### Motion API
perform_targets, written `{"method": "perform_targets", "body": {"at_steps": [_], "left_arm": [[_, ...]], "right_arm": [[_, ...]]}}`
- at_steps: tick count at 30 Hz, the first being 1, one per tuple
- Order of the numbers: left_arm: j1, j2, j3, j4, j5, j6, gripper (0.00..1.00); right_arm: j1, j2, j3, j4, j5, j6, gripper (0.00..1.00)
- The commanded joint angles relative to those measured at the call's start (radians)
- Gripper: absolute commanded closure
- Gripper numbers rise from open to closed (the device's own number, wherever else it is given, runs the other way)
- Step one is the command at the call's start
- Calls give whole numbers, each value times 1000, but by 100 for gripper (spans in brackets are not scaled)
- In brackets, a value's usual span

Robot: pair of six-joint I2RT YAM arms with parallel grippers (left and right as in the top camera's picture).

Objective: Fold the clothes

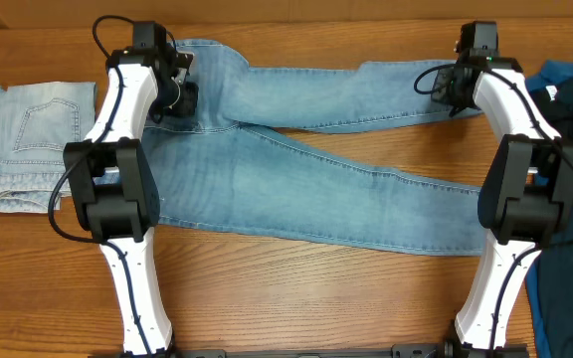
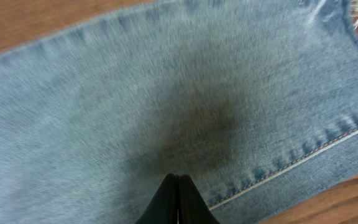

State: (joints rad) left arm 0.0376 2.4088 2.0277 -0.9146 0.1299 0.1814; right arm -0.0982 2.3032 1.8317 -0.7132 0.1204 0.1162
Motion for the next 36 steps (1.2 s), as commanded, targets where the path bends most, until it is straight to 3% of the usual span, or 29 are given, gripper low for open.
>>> {"method": "perform_targets", "body": {"at_steps": [1, 10, 21, 31, 36], "left_arm": [[29, 19, 2, -16, -11, -26, 96], [76, 19, 2, -29, -10, -25, 96], [76, 19, 2, -31, -9, -26, 96], [76, 19, 2, -35, -10, -25, 96], [76, 24, -3, -27, -10, -25, 96]], "right_arm": [[-7, 0, -35, 35, 18, -42, 96], [-106, 0, -141, 24, -40, -39, 96], [-73, -44, -34, 60, -179, -58, 96], [-74, 84, -42, 44, -159, -68, 96], [-135, 84, -45, -37, -15, -68, 96]]}}
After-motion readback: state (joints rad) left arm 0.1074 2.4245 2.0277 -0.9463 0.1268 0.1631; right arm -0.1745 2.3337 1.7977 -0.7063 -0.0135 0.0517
